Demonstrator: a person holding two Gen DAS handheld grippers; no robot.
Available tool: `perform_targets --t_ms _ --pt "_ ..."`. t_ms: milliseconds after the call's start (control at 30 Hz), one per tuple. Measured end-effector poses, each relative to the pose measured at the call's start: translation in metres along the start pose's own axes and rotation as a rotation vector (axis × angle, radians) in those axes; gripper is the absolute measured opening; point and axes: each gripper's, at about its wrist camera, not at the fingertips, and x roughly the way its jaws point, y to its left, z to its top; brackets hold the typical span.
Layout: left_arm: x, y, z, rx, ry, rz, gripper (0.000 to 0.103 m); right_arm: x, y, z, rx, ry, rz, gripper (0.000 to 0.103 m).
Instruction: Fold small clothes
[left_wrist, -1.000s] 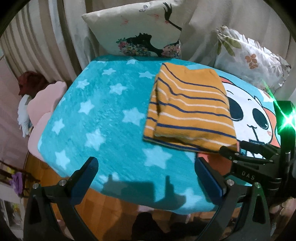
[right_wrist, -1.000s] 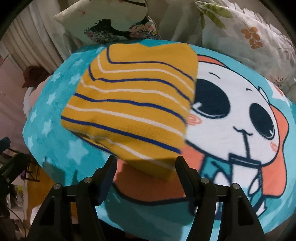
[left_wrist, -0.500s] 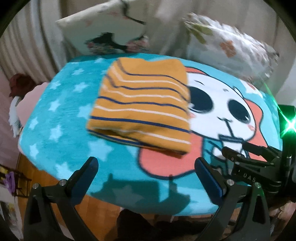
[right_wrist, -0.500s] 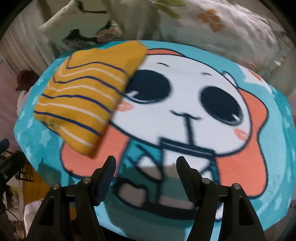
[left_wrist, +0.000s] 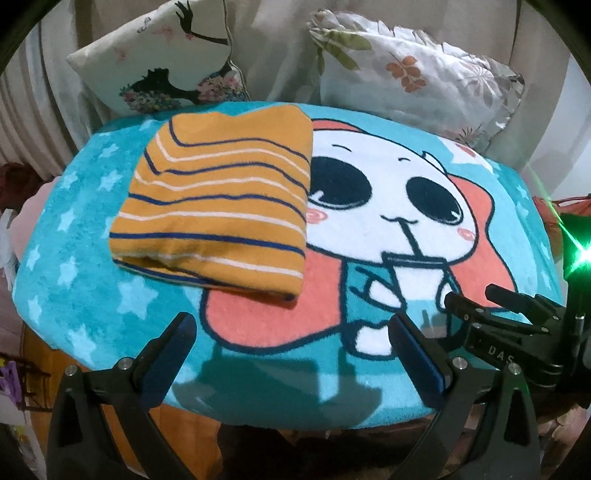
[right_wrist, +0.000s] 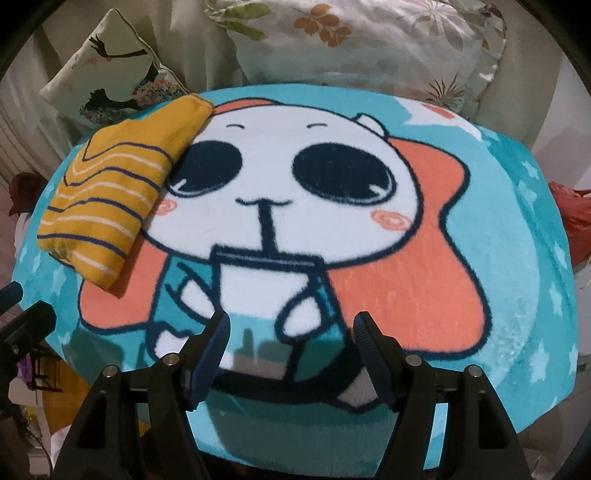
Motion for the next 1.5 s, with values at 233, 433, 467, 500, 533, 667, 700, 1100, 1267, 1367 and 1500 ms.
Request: perform_targets --t_ms 233,433,467,500,533,667,700,1100,1267,1367,1500 --pt "-0.009 0.031 0.008 -0.054 -0.029 0.015 0.103 -0.004 0.020 0.010 -0.020 -0.014 -0.014 0.074" --pt "0.013 0.081 0.025 -0.102 0.005 -0.007 0.103 0.018 0.059 0.026 -0.072 0.035 0.010 0.071" --pt "0.012 0.091 0.029 -0.114 -0.006 -0.008 0.103 0.017 0.069 0.034 -0.089 0.025 0.013 0.070" --pt "0.011 0.103 0.035 -0.120 -0.019 0.000 0.103 0.014 0.079 0.042 -0.109 0.010 0.011 0.070" --pt "0.011 0.114 0.041 -0.119 -0.027 0.016 0.103 0.011 0.090 0.051 -0.131 -0.011 0.008 0.070" --pt "0.020 0.150 0.054 -0.110 -0.017 0.044 0.103 0.010 0.138 0.093 -0.175 -0.093 0.055 0.064" --pt "0.023 0.159 0.055 -0.109 -0.005 0.041 0.103 0.016 0.149 0.101 -0.179 -0.099 0.065 0.062" --pt "0.043 0.249 0.068 -0.154 0.055 0.046 0.103 0.066 0.246 0.162 -0.243 -0.031 0.022 0.063" --pt "0.049 0.262 0.070 -0.152 0.063 0.020 0.103 0.084 0.305 0.180 -0.318 -0.041 0.075 0.061" --pt "0.046 0.264 0.070 -0.134 0.050 0.014 0.103 0.124 0.322 0.188 -0.283 0.028 0.043 0.061" --pt "0.030 0.270 0.068 -0.104 -0.051 0.068 0.103 0.091 0.321 0.190 -0.211 -0.038 0.119 0.062"
